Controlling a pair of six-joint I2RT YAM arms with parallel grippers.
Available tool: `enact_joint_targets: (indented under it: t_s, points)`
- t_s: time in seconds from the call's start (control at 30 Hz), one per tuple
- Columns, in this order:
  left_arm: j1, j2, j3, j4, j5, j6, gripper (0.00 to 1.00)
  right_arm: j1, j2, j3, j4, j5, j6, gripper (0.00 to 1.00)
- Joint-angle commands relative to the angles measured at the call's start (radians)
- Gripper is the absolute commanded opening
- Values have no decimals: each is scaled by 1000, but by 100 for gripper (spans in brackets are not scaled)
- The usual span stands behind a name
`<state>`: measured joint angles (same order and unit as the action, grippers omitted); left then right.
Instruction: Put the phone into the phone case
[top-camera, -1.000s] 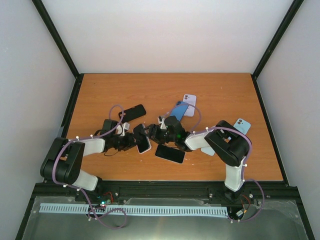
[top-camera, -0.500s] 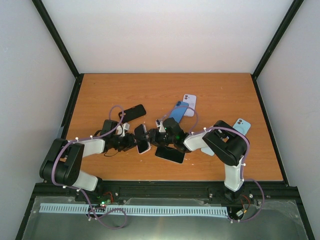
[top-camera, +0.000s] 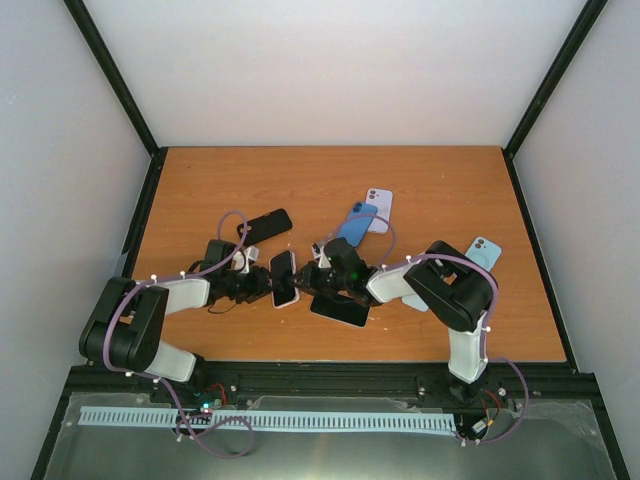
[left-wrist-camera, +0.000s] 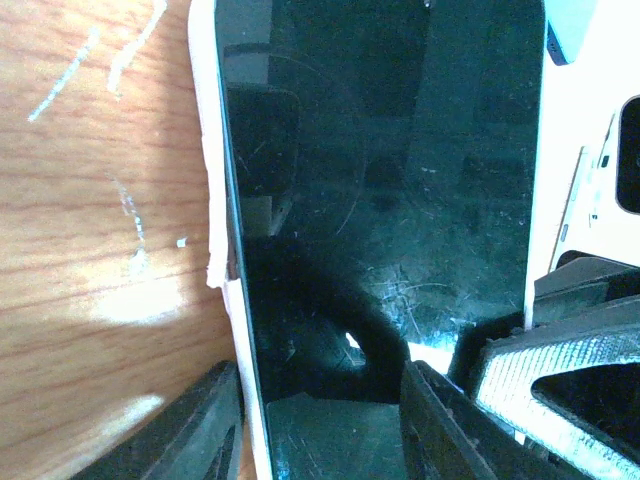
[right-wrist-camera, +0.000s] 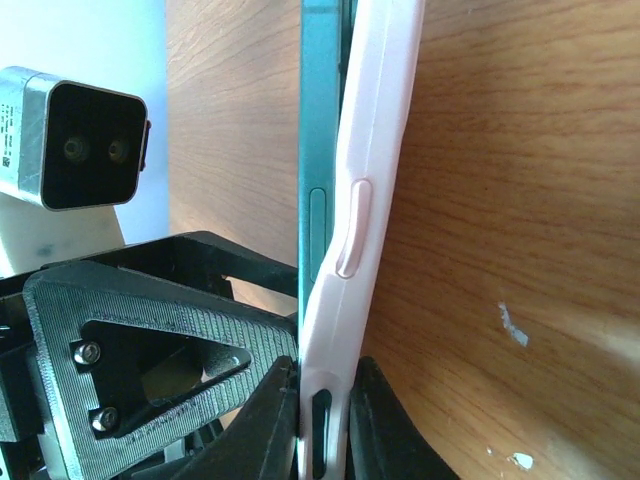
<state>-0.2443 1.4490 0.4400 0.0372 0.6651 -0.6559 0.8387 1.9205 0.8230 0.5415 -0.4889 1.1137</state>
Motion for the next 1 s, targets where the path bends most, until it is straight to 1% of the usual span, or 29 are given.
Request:
enact_joint_targets:
  t_s: [0.0, 0.03, 0.07, 0.13, 0.17, 0.2, 0.23, 0.33, 0.37, 0.47, 0.5, 0.57, 0.63, 0.7, 0.8, 0.9, 0.97]
  points:
    - [-16, 9, -7, 24, 28, -10, 43, 31, -13, 6, 40, -50, -9, 7]
    - [-16, 5, -7, 24, 31, -12, 43, 31, -22, 12, 6, -38, -22, 7]
    - [-16, 0, -7, 24, 31, -14, 43, 31, -29, 21, -24, -30, -39, 10]
    - [-16, -7, -9, 22, 29, -16, 43, 31, -43, 30, -59, -19, -55, 25]
    - [-16, -6, -9, 21, 26, -16, 43, 31, -51, 29, -65, -15, -57, 30]
    - [-16, -5, -11, 23, 25, -16, 43, 31, -54, 29, -68, -12, -59, 30]
    - [-16, 0, -13, 25, 24, -17, 43, 31, -56, 31, -73, -11, -61, 27]
    - [-16, 4, -20, 37, 28, -24, 43, 31, -54, 32, -88, 7, -63, 13]
    - [-16, 2, -21, 38, 31, -25, 43, 31, -52, 30, -91, 12, -61, 10]
    - [-16, -27, -10, 6, 21, -18, 44, 30, -69, 12, -80, 18, -56, 4]
    - [-16, -45, -5, -17, 16, -15, 46, 28, -84, 2, -75, 23, -57, 3]
    - [-16, -92, 8, -53, 9, -10, 55, 19, -137, -28, -56, 31, -59, 3]
    - [-15, -151, 22, -81, 19, -10, 61, 7, -203, -63, -38, 36, -67, 3]
    - [-14, -216, 28, -75, 72, -17, 64, -4, -288, -100, -10, 37, -85, 3]
    - [-13, -322, 15, 11, 212, -64, 67, -12, -421, -134, -16, 41, -128, 3]
    - [-13, -390, 8, 127, 330, -137, 68, -14, -533, -145, -26, 28, -164, 3]
    - [-13, -422, 7, 200, 380, -188, 66, -13, -582, -149, -21, 8, -173, 3]
